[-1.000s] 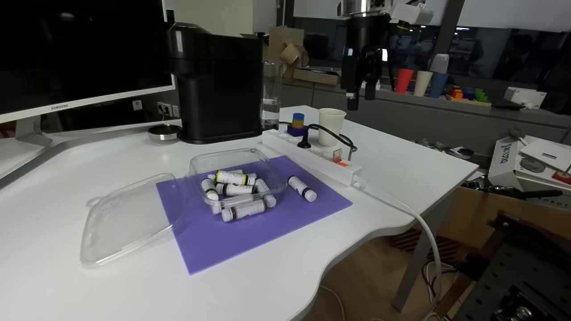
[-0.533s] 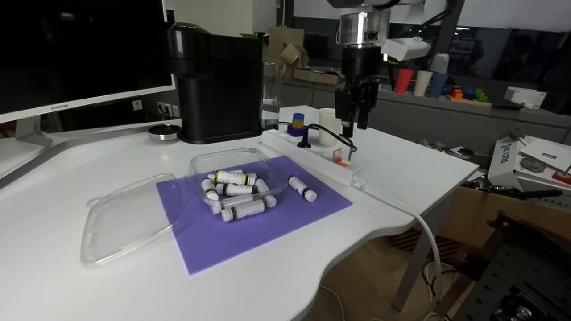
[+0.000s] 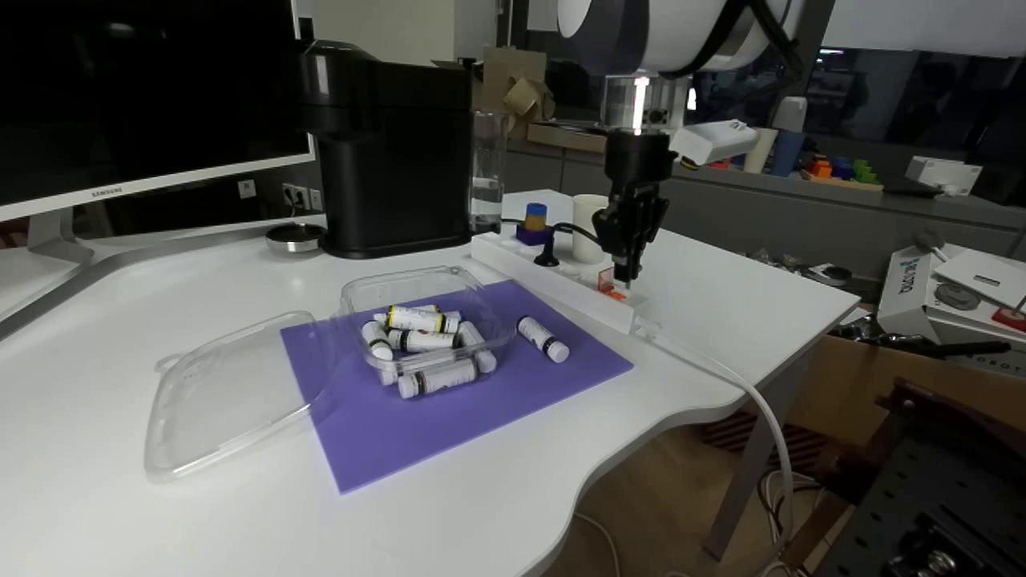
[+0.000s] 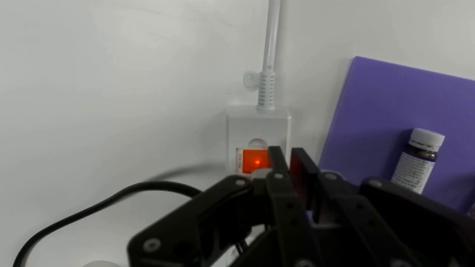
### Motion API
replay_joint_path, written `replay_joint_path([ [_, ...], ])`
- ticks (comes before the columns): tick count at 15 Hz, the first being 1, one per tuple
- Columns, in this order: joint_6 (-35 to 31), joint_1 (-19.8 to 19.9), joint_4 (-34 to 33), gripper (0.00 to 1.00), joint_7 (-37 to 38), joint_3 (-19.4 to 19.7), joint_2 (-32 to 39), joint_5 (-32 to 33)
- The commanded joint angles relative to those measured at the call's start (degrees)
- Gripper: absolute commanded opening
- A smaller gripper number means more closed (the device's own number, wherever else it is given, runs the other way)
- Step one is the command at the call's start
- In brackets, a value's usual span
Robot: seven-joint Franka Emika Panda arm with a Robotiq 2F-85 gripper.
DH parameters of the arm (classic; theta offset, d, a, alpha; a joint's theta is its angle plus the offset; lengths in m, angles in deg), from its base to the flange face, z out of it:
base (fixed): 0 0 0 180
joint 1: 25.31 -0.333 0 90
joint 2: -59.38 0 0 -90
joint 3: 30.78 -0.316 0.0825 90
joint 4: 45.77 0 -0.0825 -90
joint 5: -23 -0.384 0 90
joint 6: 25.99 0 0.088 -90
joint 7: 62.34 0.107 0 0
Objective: Switch off the adapter
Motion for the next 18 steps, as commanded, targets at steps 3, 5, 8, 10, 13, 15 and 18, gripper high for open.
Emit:
replay_joint_path([
  [3,-1.79,3.2,-2.28,0.0,-2.12,-3.11,3.01,-0.38],
  [5,-1.78,3.78,-2.98,0.0,-2.82,-3.61,3.68,-0.23],
  [8,-1.68,4.47,-3.8,0.0,-4.0,-3.9,4.51,0.03],
  [10,-1.61,5.02,-4.32,0.0,-5.03,-4.16,4.96,-0.08],
  [13,-1.55,5.4,-4.93,0.0,-6.11,-4.14,5.53,0.01],
  [15,-1.69,5.52,-5.25,0.0,-6.54,-4.07,6.0,0.06],
  [18,-2.05,5.56,-5.82,0.0,-6.9,-4.07,6.89,0.08],
])
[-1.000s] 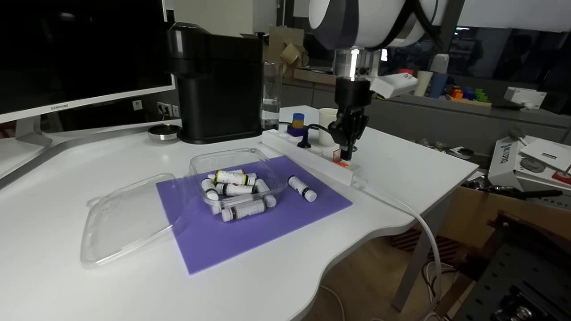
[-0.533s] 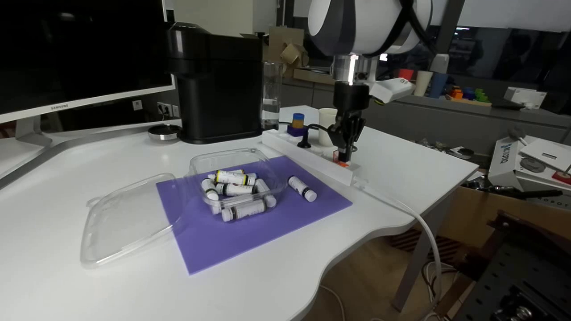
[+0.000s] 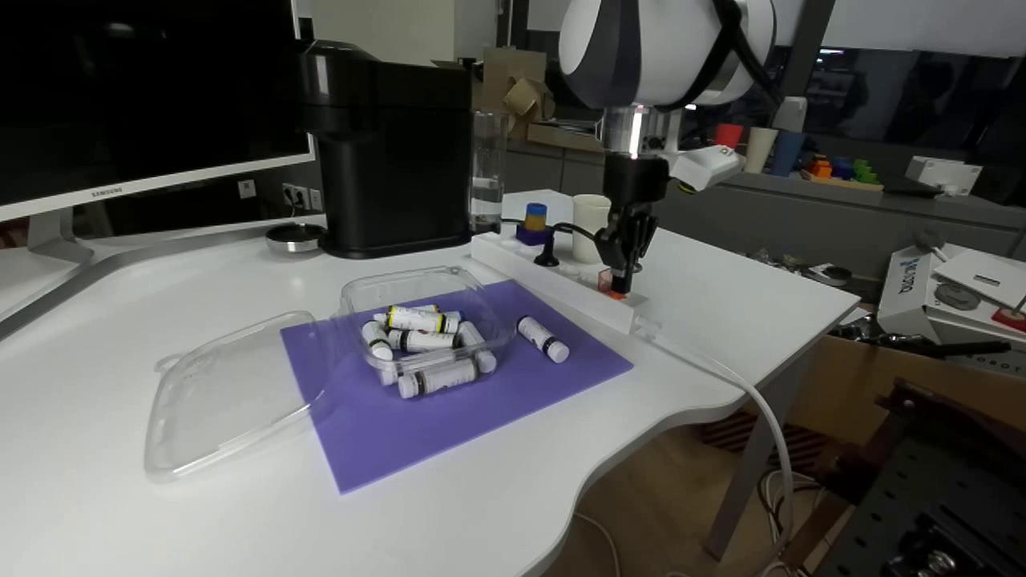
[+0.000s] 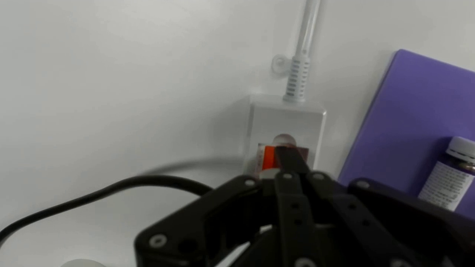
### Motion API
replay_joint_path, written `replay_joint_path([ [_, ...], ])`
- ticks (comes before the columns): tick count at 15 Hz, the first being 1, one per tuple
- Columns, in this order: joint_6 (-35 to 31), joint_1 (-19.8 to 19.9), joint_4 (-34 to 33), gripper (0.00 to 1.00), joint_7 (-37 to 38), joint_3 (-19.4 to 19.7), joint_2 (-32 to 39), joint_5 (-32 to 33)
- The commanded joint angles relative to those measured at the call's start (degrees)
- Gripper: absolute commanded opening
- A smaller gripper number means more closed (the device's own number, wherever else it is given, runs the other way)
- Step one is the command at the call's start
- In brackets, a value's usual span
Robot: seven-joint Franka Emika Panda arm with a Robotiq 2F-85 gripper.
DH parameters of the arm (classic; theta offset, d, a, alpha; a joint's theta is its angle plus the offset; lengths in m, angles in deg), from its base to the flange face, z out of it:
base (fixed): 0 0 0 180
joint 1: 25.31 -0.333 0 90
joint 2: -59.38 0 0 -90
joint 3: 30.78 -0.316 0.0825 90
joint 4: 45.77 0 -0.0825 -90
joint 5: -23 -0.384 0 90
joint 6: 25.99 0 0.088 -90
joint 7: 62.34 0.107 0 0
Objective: Switch off the adapter
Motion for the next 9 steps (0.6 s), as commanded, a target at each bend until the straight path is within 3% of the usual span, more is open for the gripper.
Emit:
replay_joint_path([
  [1,-0.23,0.87,-1.95,0.0,-0.58,-0.6,1.71,0.24],
  [9,-1.58,-0.37,-2.64,0.0,0.85,0.45,3.81,1.94],
])
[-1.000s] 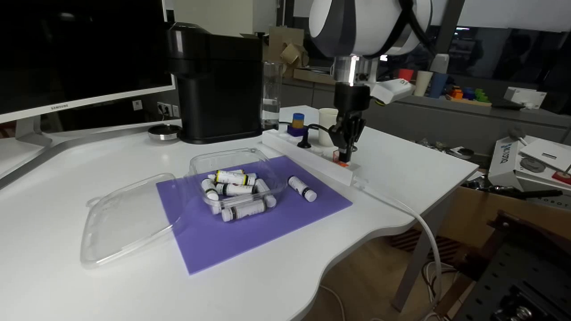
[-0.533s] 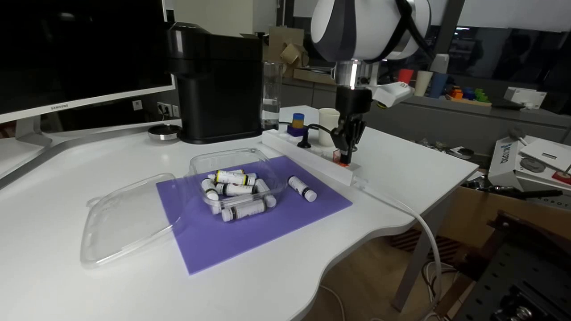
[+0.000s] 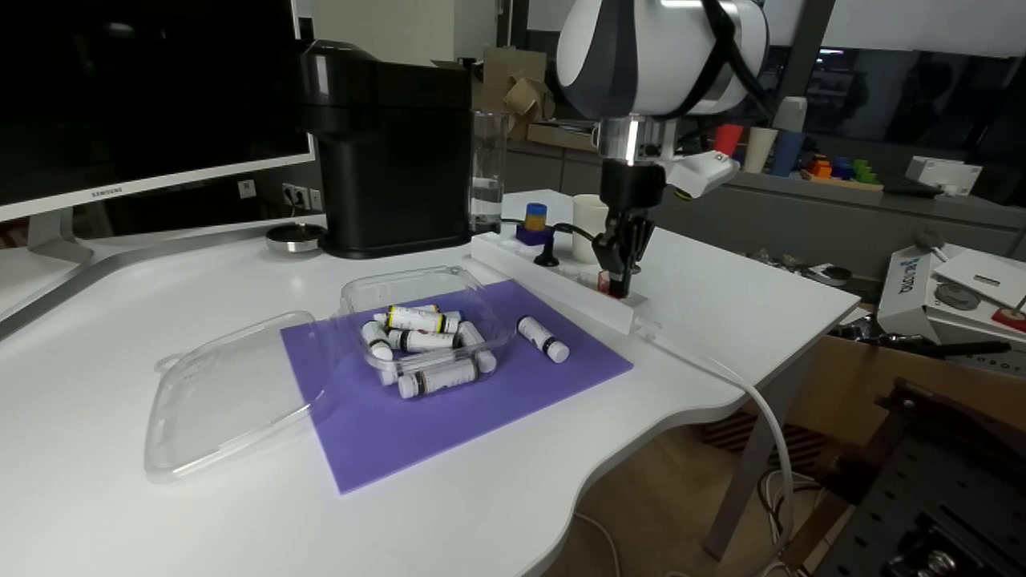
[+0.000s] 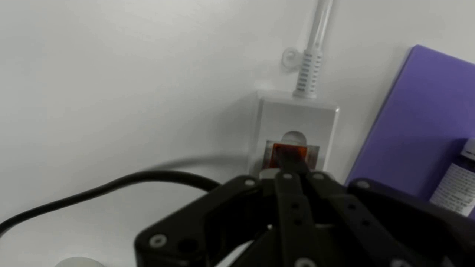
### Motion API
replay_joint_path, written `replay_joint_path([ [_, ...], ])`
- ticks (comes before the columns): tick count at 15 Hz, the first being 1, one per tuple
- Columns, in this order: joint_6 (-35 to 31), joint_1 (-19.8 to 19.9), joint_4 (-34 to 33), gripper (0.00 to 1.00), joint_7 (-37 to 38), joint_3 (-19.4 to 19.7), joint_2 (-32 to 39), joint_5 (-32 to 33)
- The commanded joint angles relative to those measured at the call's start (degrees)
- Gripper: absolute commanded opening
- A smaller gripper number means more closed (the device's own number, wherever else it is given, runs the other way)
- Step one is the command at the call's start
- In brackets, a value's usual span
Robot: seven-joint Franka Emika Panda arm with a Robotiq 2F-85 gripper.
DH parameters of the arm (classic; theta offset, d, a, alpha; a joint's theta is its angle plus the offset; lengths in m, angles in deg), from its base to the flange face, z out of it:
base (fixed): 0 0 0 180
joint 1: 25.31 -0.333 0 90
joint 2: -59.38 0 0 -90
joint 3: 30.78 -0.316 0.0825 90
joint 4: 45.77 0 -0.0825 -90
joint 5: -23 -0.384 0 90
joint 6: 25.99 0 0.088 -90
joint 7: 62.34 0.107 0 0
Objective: Switch off the adapter
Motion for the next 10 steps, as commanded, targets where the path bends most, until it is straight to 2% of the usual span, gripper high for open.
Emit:
replay_joint_path([
  [1,-1.22,-0.55,-1.26,0.0,1.55,0.59,2.31,1.44],
  [6,-4.62,-2.54,0.56,0.0,4.64,1.62,2.7,2.02],
  [10,-7.26,-6.04,1.85,0.0,11.74,4.46,3.07,4.35],
])
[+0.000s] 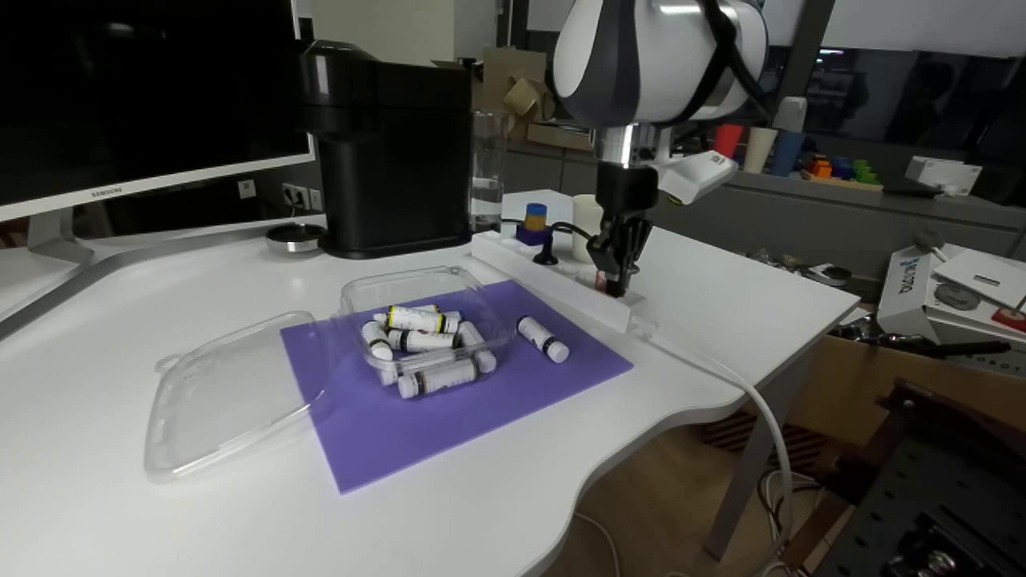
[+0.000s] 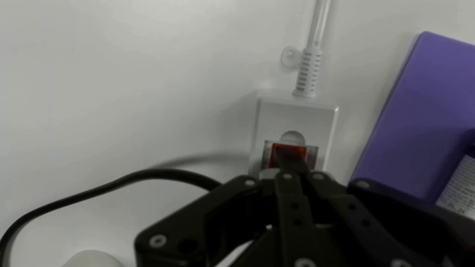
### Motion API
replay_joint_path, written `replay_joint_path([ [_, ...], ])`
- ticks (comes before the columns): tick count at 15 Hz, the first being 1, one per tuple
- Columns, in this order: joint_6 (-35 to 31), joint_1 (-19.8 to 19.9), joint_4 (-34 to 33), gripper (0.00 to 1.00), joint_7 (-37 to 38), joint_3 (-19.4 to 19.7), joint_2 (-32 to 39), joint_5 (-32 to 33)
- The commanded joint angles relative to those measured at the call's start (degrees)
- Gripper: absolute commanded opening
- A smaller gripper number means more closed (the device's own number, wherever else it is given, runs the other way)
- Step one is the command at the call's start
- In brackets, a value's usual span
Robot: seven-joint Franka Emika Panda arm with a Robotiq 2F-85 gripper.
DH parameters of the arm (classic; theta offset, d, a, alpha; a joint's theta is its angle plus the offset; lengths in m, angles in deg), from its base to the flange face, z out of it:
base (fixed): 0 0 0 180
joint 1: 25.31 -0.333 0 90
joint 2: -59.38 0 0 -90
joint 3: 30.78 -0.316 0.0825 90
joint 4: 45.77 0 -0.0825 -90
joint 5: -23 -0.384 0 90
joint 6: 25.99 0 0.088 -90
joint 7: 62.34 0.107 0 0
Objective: Switch off the adapter
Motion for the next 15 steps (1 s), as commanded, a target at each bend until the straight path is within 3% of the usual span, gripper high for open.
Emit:
replay_joint_path([
  [1,-3.49,-4.46,0.51,0.0,9.46,3.41,3.25,3.72],
  [5,-0.82,-8.51,0.58,0.0,16.07,6.04,3.29,6.42],
  [14,0.29,-8.73,6.67,0.0,14.74,3.7,-7.73,6.2],
  [15,-0.14,-8.86,7.53,0.15,14.7,3.65,-9.2,6.35],
])
